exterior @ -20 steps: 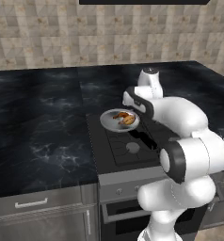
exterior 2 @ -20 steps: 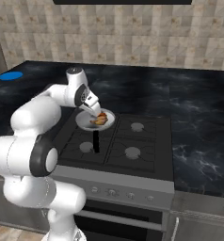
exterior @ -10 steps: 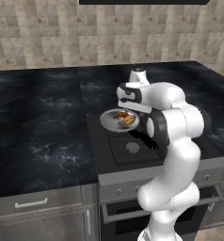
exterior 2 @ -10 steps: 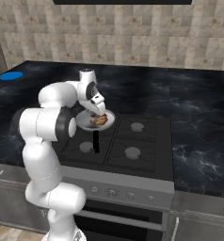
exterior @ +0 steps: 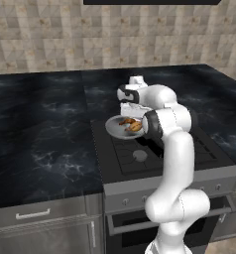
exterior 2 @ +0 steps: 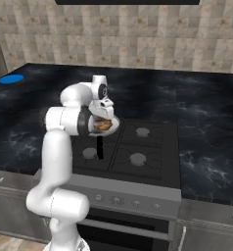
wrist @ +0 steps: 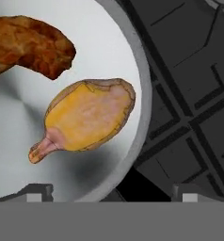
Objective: Take the chicken drumsticks from the pan and place one on each plate on the dining counter.
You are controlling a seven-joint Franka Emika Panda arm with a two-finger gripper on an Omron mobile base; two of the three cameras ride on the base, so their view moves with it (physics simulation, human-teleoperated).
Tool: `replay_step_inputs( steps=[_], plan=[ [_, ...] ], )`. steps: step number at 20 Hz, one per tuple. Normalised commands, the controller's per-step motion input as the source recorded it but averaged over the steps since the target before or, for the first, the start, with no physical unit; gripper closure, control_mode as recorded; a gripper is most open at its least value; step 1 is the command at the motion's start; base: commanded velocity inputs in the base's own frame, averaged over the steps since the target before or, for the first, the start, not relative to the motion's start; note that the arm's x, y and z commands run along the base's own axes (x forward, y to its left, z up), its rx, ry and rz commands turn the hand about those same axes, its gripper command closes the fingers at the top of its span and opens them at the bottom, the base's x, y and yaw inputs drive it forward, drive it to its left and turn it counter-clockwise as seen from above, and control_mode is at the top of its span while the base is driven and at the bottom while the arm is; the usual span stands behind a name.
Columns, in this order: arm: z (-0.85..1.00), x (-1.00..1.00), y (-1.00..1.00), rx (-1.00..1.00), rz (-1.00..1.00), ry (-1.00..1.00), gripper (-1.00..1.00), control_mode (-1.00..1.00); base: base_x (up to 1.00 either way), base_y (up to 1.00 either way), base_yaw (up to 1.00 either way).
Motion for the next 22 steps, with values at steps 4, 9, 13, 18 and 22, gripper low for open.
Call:
replay_step_inputs(
  steps=[4,9,13,18,22],
  plan=[
    [-0.45,0.39,-0.16,0.00,-0.01,0.11,-1.00,-1.00,0.00,0.00,0.00],
    [-0.43,0.16,-0.12,0.00,-0.02,0.02,-1.00,-1.00,0.00,0.00,0.00],
    [-0.38,0.12,-0.01,0.00,-0.02,0.00,-1.00,-1.00,0.00,0.00,0.00],
    [-0.54,-0.18,0.11,0.00,-0.07,0.00,-1.00,-1.00,0.00,0.00,0.00],
    [-0.84,-1.00,0.44,-0.01,-0.23,0.00,-1.00,-1.00,0.00,0.00,0.00]
  ],
)
